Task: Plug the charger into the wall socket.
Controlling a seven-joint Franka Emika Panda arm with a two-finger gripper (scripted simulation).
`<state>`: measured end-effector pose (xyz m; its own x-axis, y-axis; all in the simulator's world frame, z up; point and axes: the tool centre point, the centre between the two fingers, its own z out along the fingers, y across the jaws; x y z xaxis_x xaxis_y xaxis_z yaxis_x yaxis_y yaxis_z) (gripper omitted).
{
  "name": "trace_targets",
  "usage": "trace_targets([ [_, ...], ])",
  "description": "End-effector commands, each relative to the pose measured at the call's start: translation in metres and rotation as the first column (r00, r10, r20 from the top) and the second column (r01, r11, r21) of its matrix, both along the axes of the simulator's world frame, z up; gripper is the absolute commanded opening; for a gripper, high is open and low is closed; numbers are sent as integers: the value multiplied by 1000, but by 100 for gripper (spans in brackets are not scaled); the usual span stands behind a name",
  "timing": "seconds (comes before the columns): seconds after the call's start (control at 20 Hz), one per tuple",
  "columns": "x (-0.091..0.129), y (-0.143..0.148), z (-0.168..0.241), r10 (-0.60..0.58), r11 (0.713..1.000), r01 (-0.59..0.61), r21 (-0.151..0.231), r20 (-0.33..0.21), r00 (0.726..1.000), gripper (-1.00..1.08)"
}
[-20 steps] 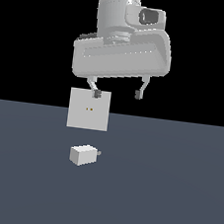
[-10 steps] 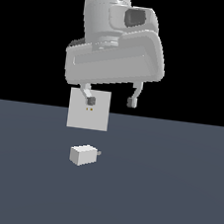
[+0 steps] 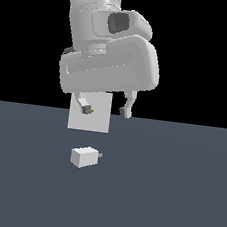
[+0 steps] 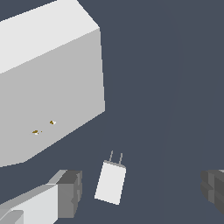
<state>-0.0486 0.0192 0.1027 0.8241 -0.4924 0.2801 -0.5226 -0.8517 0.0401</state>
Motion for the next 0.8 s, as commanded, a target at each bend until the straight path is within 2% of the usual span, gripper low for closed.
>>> trace_targets([
  [0.0,-2,3,-4,-30,1000,30,-5,16,999,100],
  [0.75,-6,20,-31,-196,979,200,-29,106,975,100],
])
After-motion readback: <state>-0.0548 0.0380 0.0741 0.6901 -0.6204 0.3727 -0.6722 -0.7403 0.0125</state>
